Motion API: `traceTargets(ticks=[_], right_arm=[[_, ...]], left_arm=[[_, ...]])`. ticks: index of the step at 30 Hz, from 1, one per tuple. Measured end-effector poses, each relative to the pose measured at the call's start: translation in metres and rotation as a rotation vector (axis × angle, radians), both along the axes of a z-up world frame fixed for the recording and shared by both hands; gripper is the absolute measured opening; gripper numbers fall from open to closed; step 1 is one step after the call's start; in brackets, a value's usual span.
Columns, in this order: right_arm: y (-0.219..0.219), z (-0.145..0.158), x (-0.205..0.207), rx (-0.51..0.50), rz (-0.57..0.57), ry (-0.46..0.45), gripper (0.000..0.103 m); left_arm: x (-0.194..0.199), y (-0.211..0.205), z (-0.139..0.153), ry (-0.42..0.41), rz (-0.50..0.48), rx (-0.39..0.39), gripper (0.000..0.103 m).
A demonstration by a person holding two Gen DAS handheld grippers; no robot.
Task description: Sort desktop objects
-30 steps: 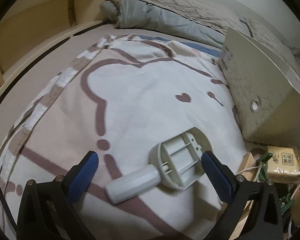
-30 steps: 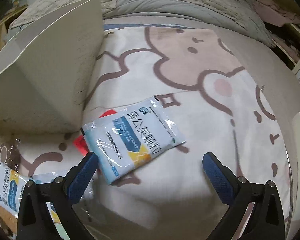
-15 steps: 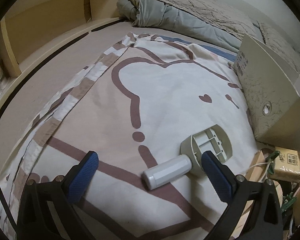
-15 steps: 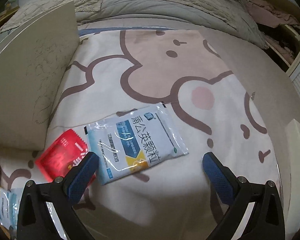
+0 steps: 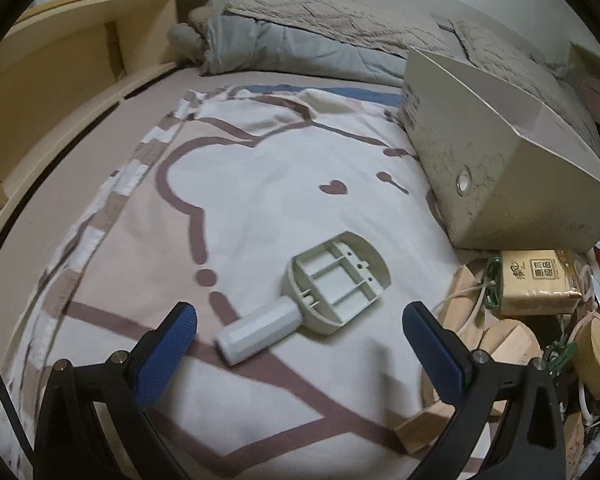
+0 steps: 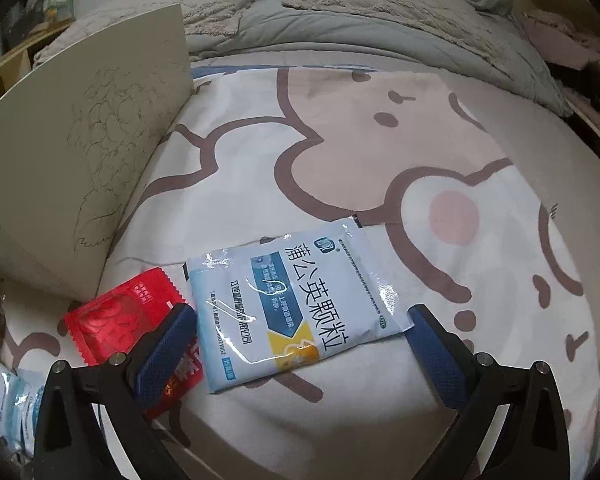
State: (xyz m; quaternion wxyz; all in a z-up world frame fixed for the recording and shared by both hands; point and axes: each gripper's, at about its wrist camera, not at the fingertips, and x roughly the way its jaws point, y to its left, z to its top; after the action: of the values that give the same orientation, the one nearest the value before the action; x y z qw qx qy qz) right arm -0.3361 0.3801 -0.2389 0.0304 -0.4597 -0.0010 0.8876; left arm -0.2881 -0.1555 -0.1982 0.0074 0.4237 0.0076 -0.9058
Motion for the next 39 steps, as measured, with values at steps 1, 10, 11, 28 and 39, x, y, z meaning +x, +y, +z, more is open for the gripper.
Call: traceTargets(ticks=[1,10,11,28,39], right_arm=[[0.000,0.000,0.001,0.002,0.000,0.005,0.103],[-0.001,-0.001,0.003,0.002,-0.001,0.022,0.103],[-0.001,-0.001,0.003,0.001,-0.002,0.022,0.103],[0.001,-0.001,0.002,-0.015,-0.003,0.004,0.103],[0.003,-0.003,-0.001,-0.032,-0.007,0.004,0.103]], left_arm=[[-0.002,0.001,-0.001,-0.007,-0.012,0.007,0.103],[-0.003,0.008,-0.010,-0.080,-0.093,0.030,0.101],[-0.001,0.008,-0.010,-0.077,-0.091,0.019,0.097],[0.015,0.001,-0.008,-0.111,-0.137,-0.093,0.026],[0.037,-0.002,-0.005,-0.119,-0.253,-0.131,0.020]])
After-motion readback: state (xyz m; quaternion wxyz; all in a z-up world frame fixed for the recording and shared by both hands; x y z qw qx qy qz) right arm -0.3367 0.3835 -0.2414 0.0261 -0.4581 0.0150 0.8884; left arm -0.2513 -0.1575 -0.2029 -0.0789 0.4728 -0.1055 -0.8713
